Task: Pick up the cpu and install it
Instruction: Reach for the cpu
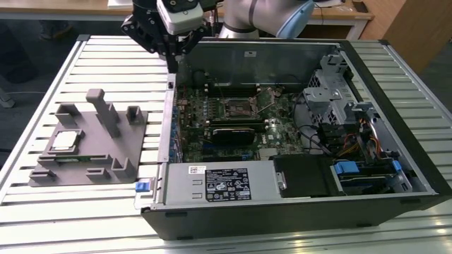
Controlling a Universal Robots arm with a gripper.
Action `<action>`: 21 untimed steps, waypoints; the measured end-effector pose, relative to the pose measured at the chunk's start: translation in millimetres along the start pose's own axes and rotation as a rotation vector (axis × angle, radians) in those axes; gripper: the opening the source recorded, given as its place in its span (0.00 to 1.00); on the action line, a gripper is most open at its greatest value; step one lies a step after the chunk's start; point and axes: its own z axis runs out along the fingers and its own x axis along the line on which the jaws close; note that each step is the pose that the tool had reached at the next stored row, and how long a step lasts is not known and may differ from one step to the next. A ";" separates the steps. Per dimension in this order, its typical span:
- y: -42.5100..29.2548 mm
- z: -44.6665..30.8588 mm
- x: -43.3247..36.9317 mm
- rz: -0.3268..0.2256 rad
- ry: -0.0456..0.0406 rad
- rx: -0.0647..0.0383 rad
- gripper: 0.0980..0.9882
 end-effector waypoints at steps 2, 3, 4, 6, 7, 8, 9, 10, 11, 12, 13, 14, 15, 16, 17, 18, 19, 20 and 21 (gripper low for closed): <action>-0.2 0.1 1.8 0.000 0.0000 0.000 0.01; -0.2 0.2 2.6 0.000 0.0000 0.000 0.01; -0.3 0.3 3.5 0.000 0.0001 0.000 0.01; -0.4 0.5 5.1 0.000 0.0001 0.000 0.01; -0.5 0.6 5.9 0.000 0.0000 0.000 0.01; -0.5 0.7 6.8 0.000 0.0000 0.000 0.01; -0.6 0.7 7.5 0.000 0.0001 0.000 0.01; -0.7 0.8 8.3 0.000 0.0001 0.000 0.01; -0.7 0.9 9.1 0.000 0.0000 0.000 0.01; -0.8 0.9 9.9 0.000 0.0001 0.000 0.01; -0.9 1.0 10.7 0.000 0.0001 0.000 0.01; -0.9 1.1 11.5 0.000 0.0001 0.000 0.01; -1.0 1.2 12.3 0.000 0.0001 0.000 0.01; -1.1 1.3 13.0 0.000 0.0001 0.000 0.01; -1.1 1.4 13.7 0.000 0.0000 0.000 0.01; -1.1 1.5 14.2 0.000 0.0000 0.000 0.01; -1.2 1.5 14.7 0.000 0.0001 0.000 0.01; -1.2 1.6 15.2 0.000 0.0001 0.000 0.01; -1.3 1.7 15.7 0.000 0.0001 0.000 0.01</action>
